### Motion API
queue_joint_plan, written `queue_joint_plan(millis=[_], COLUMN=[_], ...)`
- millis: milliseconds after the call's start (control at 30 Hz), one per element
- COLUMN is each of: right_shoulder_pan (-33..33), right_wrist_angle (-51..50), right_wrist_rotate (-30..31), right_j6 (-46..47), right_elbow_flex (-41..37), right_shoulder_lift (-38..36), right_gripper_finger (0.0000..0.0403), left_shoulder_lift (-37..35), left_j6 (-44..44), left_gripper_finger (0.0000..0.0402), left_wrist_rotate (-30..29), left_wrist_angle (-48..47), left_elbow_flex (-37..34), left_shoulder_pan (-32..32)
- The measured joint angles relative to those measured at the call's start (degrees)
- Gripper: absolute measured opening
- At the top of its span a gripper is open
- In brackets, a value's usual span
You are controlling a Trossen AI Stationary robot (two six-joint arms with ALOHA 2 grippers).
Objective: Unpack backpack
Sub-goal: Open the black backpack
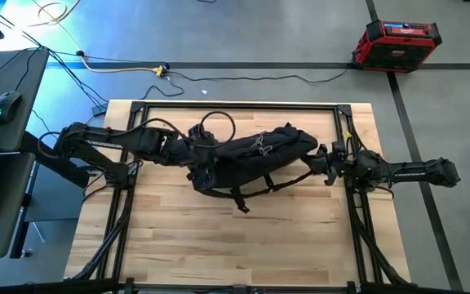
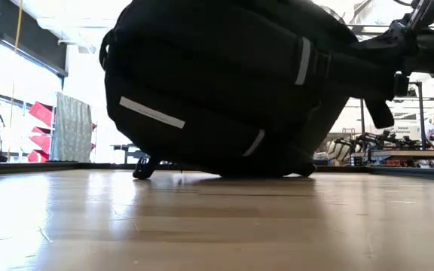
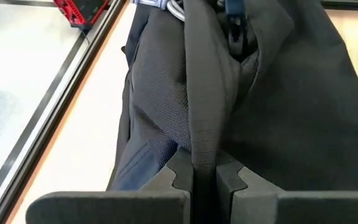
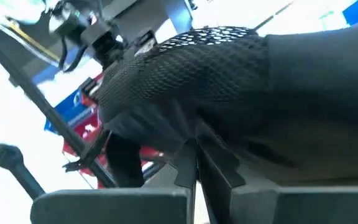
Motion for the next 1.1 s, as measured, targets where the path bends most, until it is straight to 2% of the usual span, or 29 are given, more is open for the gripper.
queue_joint_plan(millis=[67, 167, 300, 533, 667, 867, 967, 1100], right_shoulder_pan=[0.0, 0.0, 1.7, 8.8, 13.9, 20.3, 22.4, 24.1], right_wrist_angle=[-0.8, -0.4, 6.1, 21.5, 27.2, 28.1, 25.2, 16.5], right_wrist_rotate=[1.5, 1.8, -3.7, -7.7, -8.3, -4.4, -2.4, 2.7], right_j6=[4.6, 5.5, 0.4, -12.2, -18.6, -29.4, -38.2, -46.7], right_elbow_flex=[0.0, 0.0, 0.0, 1.4, 3.3, 10.8, 15.2, 21.0], right_shoulder_lift=[0.1, 0.2, 0.8, 3.8, 8.8, 21.5, 28.4, 36.0], right_gripper_finger=[0.0000, 0.0000, 0.0000, 0.0001, 0.0005, 0.0067, 0.0108, 0.0149], left_shoulder_lift=[0.0, 0.0, -0.2, -0.3, -0.3, -0.3, -0.3, -0.3], left_j6=[-0.4, -0.8, -2.4, -5.2, -5.7, -11.7, -15.6, -22.1], left_gripper_finger=[0.0000, 0.0000, 0.0000, 0.0000, 0.0000, 0.0000, 0.0000, 0.0000], left_wrist_rotate=[-0.9, -5.4, -13.0, -18.3, -22.4, -30.6, -29.1, -23.3], left_wrist_angle=[0.0, -1.3, -7.1, -10.5, -11.8, -18.4, -18.8, -16.8], left_elbow_flex=[0.0, 0.0, 0.0, 0.0, 0.0, 0.0, 0.0, 0.0], left_shoulder_pan=[-0.8, -1.9, -1.5, 1.0, 1.1, 1.1, -0.2, -4.5])
